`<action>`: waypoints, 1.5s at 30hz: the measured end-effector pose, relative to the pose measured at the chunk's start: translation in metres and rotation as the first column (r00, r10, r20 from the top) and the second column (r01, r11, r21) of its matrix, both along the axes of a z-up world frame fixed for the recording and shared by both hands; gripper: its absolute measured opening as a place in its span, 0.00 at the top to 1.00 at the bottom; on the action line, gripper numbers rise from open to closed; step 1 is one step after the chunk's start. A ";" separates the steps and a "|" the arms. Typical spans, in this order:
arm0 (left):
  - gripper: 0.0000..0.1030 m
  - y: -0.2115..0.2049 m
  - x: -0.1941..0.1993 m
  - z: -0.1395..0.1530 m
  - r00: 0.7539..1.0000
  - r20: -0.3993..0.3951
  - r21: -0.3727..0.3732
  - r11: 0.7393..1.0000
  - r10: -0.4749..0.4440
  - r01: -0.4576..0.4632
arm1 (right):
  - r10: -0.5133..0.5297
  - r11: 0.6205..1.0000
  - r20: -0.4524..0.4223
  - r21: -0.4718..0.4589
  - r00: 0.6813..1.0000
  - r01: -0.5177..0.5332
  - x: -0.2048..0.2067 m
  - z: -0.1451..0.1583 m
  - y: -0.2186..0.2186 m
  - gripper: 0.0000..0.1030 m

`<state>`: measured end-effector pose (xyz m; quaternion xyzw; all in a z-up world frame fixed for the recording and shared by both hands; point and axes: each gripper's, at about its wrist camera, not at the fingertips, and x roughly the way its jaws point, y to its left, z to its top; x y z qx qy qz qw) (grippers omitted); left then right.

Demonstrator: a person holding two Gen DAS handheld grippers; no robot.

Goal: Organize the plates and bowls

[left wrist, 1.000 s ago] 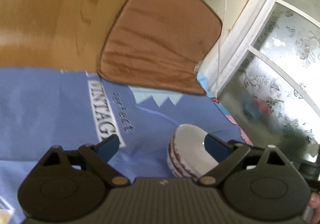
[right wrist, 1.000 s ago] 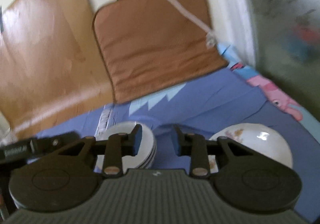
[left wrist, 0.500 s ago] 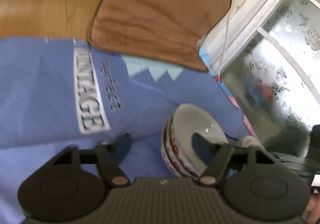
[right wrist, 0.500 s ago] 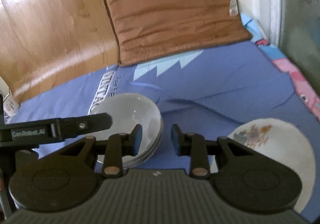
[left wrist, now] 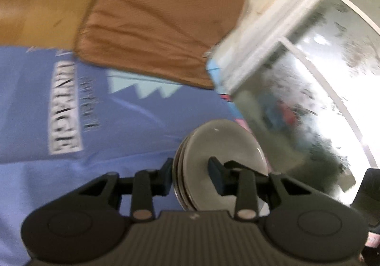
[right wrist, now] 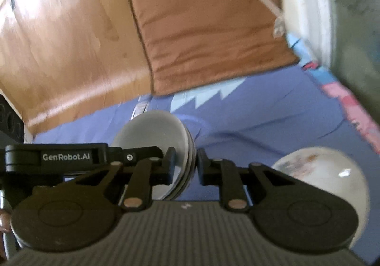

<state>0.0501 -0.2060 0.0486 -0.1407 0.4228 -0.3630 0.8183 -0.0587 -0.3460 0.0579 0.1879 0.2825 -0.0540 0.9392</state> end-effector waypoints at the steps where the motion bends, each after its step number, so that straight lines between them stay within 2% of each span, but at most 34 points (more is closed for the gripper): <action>1: 0.70 -0.010 -0.003 0.004 1.000 0.004 -0.001 1.000 -0.021 0.021 | -0.015 1.000 0.008 -0.003 1.000 0.015 -0.007 0.004 -0.006 0.79; 5: 0.69 -0.058 -0.012 0.005 0.993 -0.012 0.005 0.993 -0.118 0.118 | -0.101 0.995 0.011 -0.009 0.995 0.101 -0.041 0.013 -0.036 0.79; 9: 0.69 -0.097 -0.020 -0.007 0.981 -0.056 0.036 0.982 -0.184 0.186 | -0.167 0.986 -0.036 0.009 0.985 0.167 -0.066 0.006 -0.065 0.79; 12: 0.67 -0.112 -0.022 -0.018 0.976 -0.092 0.063 0.977 -0.195 0.202 | -0.184 0.982 -0.078 0.029 0.980 0.186 -0.074 -0.004 -0.078 0.79; 14: 0.63 -0.116 -0.023 -0.022 0.975 -0.105 0.079 0.976 -0.194 0.203 | -0.186 0.980 -0.101 0.048 0.977 0.191 -0.075 -0.011 -0.082 0.79; 18: 0.51 -0.119 -0.024 -0.019 0.981 -0.070 0.084 0.979 -0.180 0.185 | -0.187 0.980 -0.085 0.051 0.979 0.192 -0.073 -0.015 -0.079 0.77; 20: 0.36 -0.114 -0.028 -0.010 0.984 -0.019 0.079 0.981 -0.175 0.176 | -0.212 0.977 -0.048 0.007 0.976 0.212 -0.079 -0.011 -0.073 0.72; 21: 0.33 -0.111 -0.029 -0.005 0.986 0.016 0.082 0.983 -0.165 0.163 | -0.218 0.976 -0.026 -0.012 0.976 0.217 -0.081 -0.010 -0.071 0.65; 22: 0.31 -0.108 -0.031 0.000 0.986 0.048 0.086 0.984 -0.159 0.155 | -0.221 0.975 -0.005 -0.025 0.975 0.221 -0.083 -0.008 -0.071 0.64; 25: 0.30 -0.097 -0.037 0.011 0.983 0.121 0.099 0.987 -0.140 0.129 | -0.240 0.966 0.037 -0.089 0.970 0.242 -0.085 -0.005 -0.063 0.64; 30: 0.25 -0.075 -0.047 0.018 0.966 0.234 0.146 0.987 -0.106 0.073 | -0.296 0.928 0.182 -0.178 0.938 0.328 -0.105 0.000 -0.036 0.63; 35: 0.22 -0.043 -0.059 0.013 0.941 0.330 0.230 0.973 -0.070 -0.008 | -0.345 0.891 0.312 -0.187 0.885 0.413 -0.126 -0.008 0.002 0.54; 38: 0.21 -0.024 -0.063 0.008 0.938 0.344 0.255 0.966 -0.049 -0.043 | -0.384 0.874 0.346 -0.163 0.856 0.458 -0.133 -0.017 0.022 0.50; 39: 0.18 -0.016 -0.064 0.006 0.938 0.344 0.259 0.964 -0.041 -0.053 | -0.392 0.874 0.350 -0.147 0.851 0.464 -0.134 -0.019 0.027 0.50; 41: 0.05 -0.002 -0.065 0.002 0.937 0.348 0.261 0.962 -0.017 -0.080 | -0.407 0.876 0.348 -0.113 0.845 0.469 -0.134 -0.023 0.037 0.50; 45: 0.01 0.026 -0.073 -0.002 0.927 0.375 0.272 0.954 0.016 -0.127 | -0.410 0.888 0.314 -0.075 0.856 0.453 -0.129 -0.032 0.054 0.49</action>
